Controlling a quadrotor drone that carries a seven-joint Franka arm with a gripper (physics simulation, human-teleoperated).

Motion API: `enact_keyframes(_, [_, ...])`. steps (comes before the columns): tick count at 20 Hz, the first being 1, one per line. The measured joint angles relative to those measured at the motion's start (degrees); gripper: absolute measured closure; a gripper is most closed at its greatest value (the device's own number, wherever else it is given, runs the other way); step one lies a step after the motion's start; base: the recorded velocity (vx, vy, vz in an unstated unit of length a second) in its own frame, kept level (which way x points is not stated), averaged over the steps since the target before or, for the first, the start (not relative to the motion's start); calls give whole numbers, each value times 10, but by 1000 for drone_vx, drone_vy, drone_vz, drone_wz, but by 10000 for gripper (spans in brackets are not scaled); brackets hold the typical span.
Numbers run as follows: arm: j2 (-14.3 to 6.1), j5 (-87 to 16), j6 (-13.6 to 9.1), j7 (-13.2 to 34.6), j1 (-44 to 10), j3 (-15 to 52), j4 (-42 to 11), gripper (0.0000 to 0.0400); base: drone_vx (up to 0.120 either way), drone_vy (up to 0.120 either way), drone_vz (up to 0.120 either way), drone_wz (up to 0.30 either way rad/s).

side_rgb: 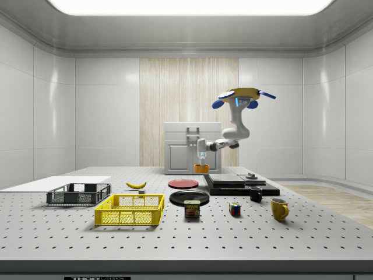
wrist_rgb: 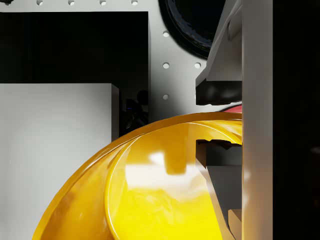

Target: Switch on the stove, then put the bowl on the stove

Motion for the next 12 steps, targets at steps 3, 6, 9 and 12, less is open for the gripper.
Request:
enact_keyframes(3, [0, 0, 0, 0, 0, 0, 0, 300, -120, -53, 0, 0])
enact_keyframes(6, [0, 0, 0, 0, 0, 0, 0, 300, -120, 0, -27, 0])
enact_keyframes(9, [0, 0, 0, 0, 0, 0, 0, 300, -120, 0, -67, 0])
enact_keyframes(12, [-1, 0, 0, 0, 0, 0, 0, 300, -120, 0, 0, 0])
